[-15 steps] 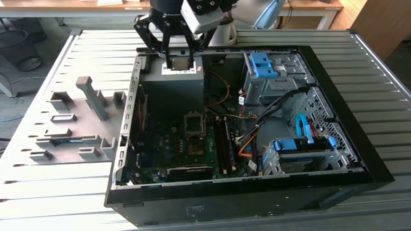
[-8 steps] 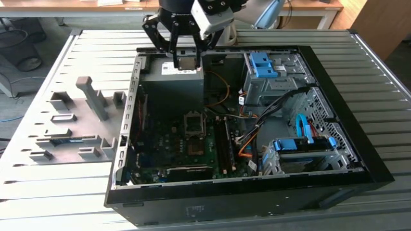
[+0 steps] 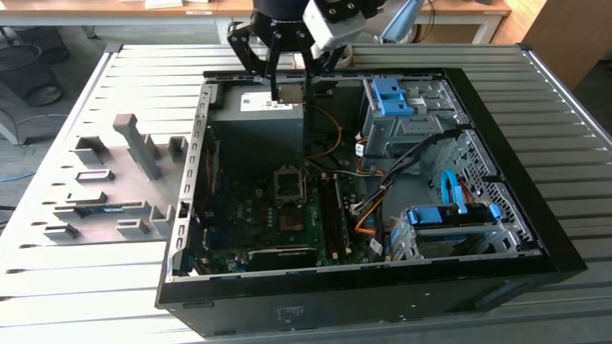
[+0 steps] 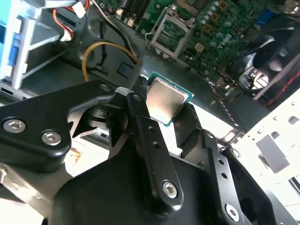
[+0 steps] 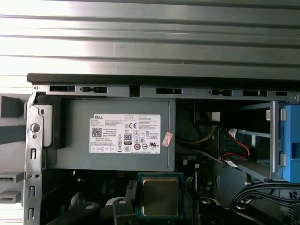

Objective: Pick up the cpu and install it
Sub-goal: 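Pick up the cpu and move it towards the insertion slot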

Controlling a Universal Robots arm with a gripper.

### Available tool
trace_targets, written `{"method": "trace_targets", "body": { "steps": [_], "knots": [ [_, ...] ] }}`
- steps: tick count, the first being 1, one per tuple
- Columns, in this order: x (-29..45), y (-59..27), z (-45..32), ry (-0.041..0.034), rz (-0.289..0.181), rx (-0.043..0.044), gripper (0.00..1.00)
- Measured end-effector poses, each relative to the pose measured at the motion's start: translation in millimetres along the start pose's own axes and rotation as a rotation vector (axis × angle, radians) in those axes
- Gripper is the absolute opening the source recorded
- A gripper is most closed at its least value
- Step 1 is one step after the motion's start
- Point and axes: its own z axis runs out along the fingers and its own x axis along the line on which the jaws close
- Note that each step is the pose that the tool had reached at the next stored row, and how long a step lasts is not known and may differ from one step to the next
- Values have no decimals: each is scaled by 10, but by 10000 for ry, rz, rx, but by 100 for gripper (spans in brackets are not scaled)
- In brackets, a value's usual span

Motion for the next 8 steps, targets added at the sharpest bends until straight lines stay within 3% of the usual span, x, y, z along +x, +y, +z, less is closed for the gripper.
{"method": "trace_targets", "body": {
  "steps": [8],
  "knots": [
    [-196,-2,3,12,1,0,47]
  ]
}}
